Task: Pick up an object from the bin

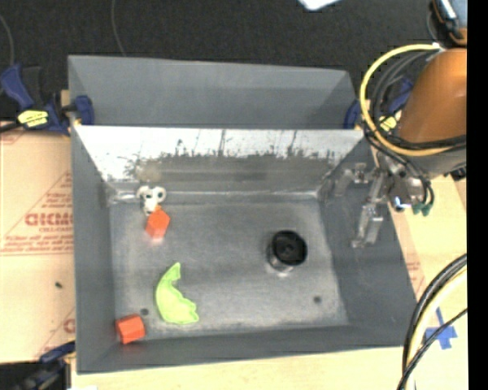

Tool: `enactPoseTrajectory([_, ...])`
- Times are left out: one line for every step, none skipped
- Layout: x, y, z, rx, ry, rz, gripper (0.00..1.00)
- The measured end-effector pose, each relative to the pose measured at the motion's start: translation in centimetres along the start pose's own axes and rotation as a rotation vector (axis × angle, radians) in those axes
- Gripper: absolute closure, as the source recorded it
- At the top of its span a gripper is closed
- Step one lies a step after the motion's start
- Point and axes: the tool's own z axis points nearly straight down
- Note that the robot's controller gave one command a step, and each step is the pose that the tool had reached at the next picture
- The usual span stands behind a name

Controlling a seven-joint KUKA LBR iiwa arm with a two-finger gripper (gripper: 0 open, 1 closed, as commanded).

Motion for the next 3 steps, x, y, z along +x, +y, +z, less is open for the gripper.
enactPoseTrajectory([-0.1, 0.1, -0.5, 0.001, -0.007, -0.004, 0.00])
enactPoseTrajectory([-1.1, 2.8, 5.6, 0.002, -0.008, -0.119, 0.00])
enactPoseTrajectory([0.3, 3.7, 9.3, 0.001, -0.010, 0.020, 0.00])
